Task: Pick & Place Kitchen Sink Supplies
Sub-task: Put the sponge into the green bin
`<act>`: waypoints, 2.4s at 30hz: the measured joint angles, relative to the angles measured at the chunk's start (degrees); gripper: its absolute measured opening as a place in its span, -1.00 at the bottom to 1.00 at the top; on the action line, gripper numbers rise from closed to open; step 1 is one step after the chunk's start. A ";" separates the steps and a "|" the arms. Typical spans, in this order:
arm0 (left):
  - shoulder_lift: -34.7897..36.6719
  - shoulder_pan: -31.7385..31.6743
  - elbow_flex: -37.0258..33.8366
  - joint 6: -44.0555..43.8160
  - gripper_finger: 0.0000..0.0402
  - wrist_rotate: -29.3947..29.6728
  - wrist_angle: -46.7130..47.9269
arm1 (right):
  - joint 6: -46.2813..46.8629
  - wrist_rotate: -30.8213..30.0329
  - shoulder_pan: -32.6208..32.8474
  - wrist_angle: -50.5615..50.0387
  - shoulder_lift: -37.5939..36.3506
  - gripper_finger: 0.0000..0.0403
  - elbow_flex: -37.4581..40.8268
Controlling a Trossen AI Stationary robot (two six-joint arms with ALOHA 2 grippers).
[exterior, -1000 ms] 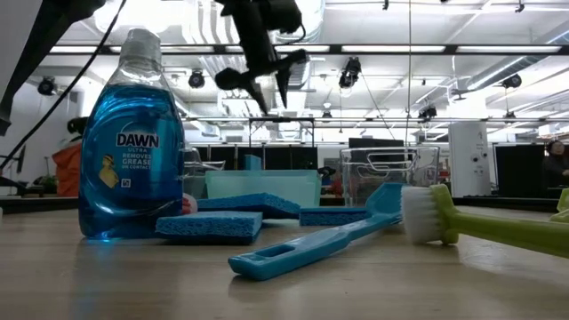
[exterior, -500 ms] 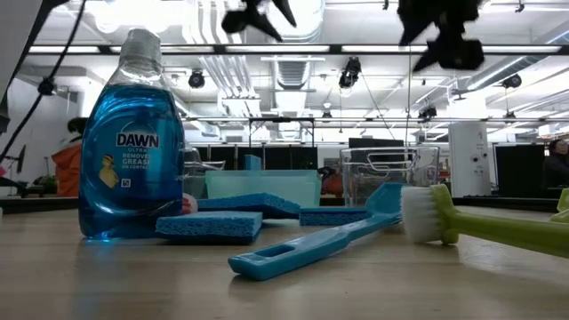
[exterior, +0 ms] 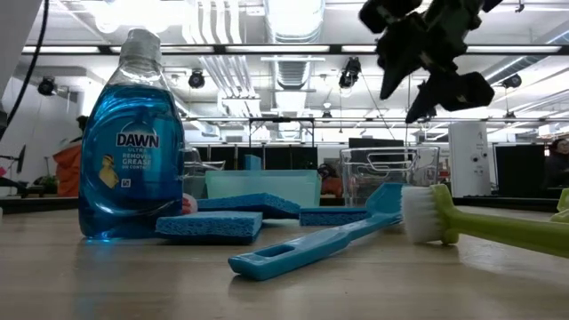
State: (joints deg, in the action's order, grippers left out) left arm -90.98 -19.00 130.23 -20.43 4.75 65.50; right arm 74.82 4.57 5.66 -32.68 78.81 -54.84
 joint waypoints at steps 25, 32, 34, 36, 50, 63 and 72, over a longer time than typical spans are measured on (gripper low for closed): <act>2.30 0.22 -0.09 2.63 -0.06 -1.65 0.15 | 4.84 -4.76 1.56 3.10 17.76 0.01 -2.22; 2.30 0.26 -0.09 2.87 -0.06 -1.73 0.11 | 7.69 -5.67 1.56 9.15 17.78 0.01 0.39; 2.30 0.25 -0.09 2.87 -0.06 -1.72 0.10 | 8.57 -6.48 1.49 8.92 17.78 0.01 0.97; 2.30 0.26 -0.09 2.91 -0.06 -1.73 0.09 | 8.75 -6.59 1.45 9.08 17.78 0.01 1.40; 2.30 0.26 -0.09 2.87 -0.06 -1.84 0.09 | 9.47 -7.83 0.80 12.88 19.60 0.01 2.08; 2.30 0.24 -0.09 2.89 -0.06 -1.84 0.04 | 7.75 -7.55 0.82 13.20 20.98 -0.44 2.75; 2.30 0.26 -0.09 2.91 -0.06 -1.80 0.04 | 3.95 -7.73 0.79 14.00 21.02 -0.93 2.88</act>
State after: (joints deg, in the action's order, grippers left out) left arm -88.68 -18.75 130.15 -17.52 2.96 65.54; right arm 78.77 -3.16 6.46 -18.68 99.83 -51.97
